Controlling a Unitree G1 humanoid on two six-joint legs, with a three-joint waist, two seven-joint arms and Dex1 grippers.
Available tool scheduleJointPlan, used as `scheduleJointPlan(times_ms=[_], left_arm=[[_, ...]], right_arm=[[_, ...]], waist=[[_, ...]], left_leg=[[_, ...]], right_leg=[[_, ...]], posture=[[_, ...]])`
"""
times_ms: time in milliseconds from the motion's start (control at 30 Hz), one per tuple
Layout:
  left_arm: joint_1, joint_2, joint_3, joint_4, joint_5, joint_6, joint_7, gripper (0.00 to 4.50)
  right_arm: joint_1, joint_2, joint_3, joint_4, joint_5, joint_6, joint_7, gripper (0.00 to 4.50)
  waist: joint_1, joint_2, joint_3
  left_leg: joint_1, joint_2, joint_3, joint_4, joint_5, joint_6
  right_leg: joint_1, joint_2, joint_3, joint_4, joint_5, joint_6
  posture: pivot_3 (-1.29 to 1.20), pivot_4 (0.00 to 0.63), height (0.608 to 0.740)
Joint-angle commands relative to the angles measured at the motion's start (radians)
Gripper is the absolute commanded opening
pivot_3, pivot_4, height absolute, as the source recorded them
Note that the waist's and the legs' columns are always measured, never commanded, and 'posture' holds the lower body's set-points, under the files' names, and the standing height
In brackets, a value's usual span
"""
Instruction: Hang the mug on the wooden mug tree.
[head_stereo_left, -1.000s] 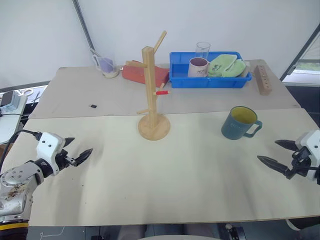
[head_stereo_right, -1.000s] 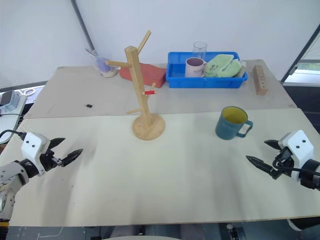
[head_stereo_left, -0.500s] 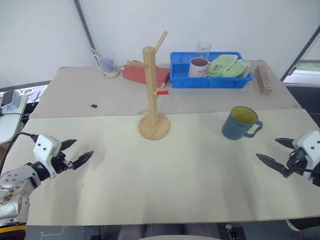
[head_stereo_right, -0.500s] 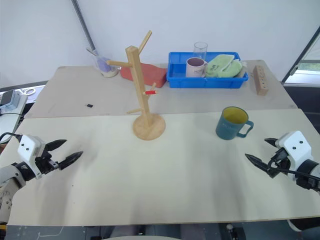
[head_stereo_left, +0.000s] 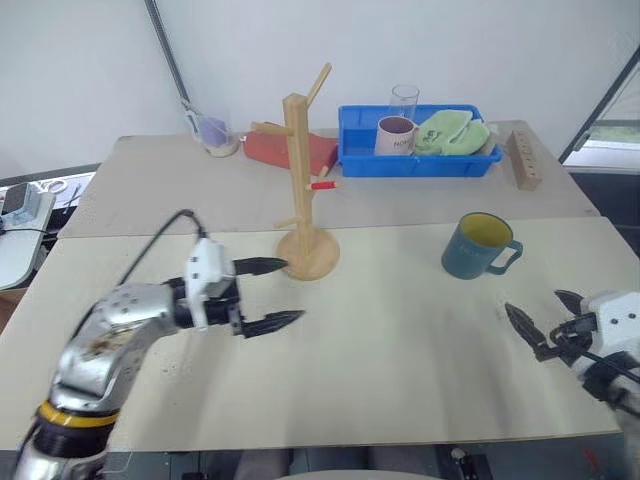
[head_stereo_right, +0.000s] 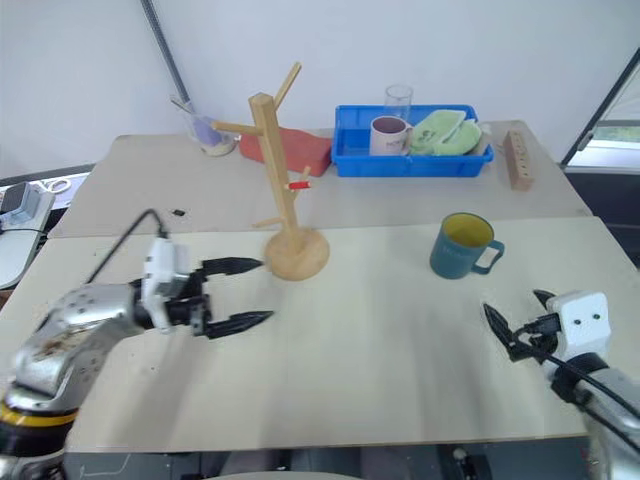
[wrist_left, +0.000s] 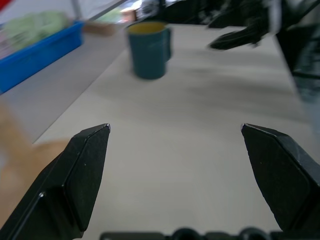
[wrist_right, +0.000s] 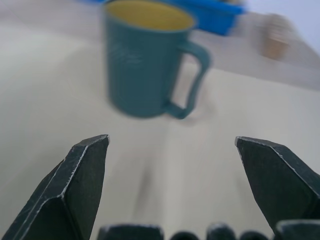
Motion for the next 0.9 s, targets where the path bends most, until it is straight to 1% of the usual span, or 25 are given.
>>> scheduleJointPlan(times_ms=[33, 167, 200, 267, 333, 733, 900], left_arm=[[-0.068, -0.043, -0.071, 0.018, 0.040, -0.034, -0.023, 4.50], [-0.122, -0.104, -0.120, 0.065, 0.066, -0.059, -0.032, 4.50], [-0.128, -0.115, -0.137, 0.076, 0.083, -0.077, -0.039, 4.50], [-0.133, -0.133, -0.161, 0.090, 0.101, -0.099, -0.050, 4.50], [-0.133, -0.148, -0.171, 0.097, 0.107, -0.109, -0.055, 4.50], [-0.139, -0.198, -0.167, 0.094, 0.097, -0.099, -0.053, 4.50], [-0.155, -0.202, -0.164, 0.088, 0.097, -0.083, -0.052, 4.50]], right_arm=[[-0.072, 0.035, 0.006, 0.019, -0.058, -0.020, -0.128, 4.47], [-0.151, 0.054, 0.000, 0.096, -0.058, -0.011, -0.189, 4.47], [-0.172, 0.054, -0.002, 0.121, -0.057, -0.014, -0.199, 4.47], [-0.205, 0.049, 0.002, 0.164, -0.058, -0.022, -0.209, 4.47], [-0.229, 0.044, 0.009, 0.195, -0.061, -0.028, -0.215, 4.47], [-0.304, 0.035, 0.058, 0.247, -0.060, -0.014, -0.207, 4.47], [-0.338, 0.028, 0.062, 0.294, -0.068, -0.035, -0.213, 4.47]], waist=[[-0.003, 0.000, 0.000], [-0.008, 0.001, -0.001], [-0.009, 0.001, -0.001], [-0.010, 0.002, -0.001], [-0.011, 0.002, -0.001], [-0.013, 0.002, -0.001], [-0.013, 0.002, -0.001]], left_leg=[[0.000, 0.000, 0.000, 0.000, 0.000, 0.000], [-0.001, 0.000, 0.000, 0.002, 0.000, 0.001], [0.000, 0.000, 0.000, 0.002, 0.001, 0.002], [0.000, 0.000, 0.000, 0.002, 0.006, 0.010], [0.000, 0.000, 0.000, 0.002, 0.006, 0.011], [0.000, 0.000, 0.000, 0.002, 0.007, 0.011], [0.000, 0.000, -0.001, 0.002, 0.007, 0.012]], right_leg=[[0.000, 0.000, 0.000, 0.000, 0.000, 0.000], [0.001, 0.001, 0.001, 0.001, 0.000, 0.000], [0.002, 0.001, 0.001, 0.001, 0.000, 0.001], [0.002, 0.001, 0.001, 0.002, 0.000, 0.001], [0.002, 0.002, 0.001, 0.003, 0.001, 0.001], [0.003, 0.002, 0.002, 0.005, 0.001, 0.001], [0.003, 0.003, 0.002, 0.006, 0.001, 0.001]], posture=[[0.00, 0.150, 0.716], [0.00, 0.150, 0.716], [0.00, 0.150, 0.716], [0.00, 0.150, 0.716], [0.00, 0.150, 0.716], [0.00, 0.150, 0.716], [0.00, 0.150, 0.716]])
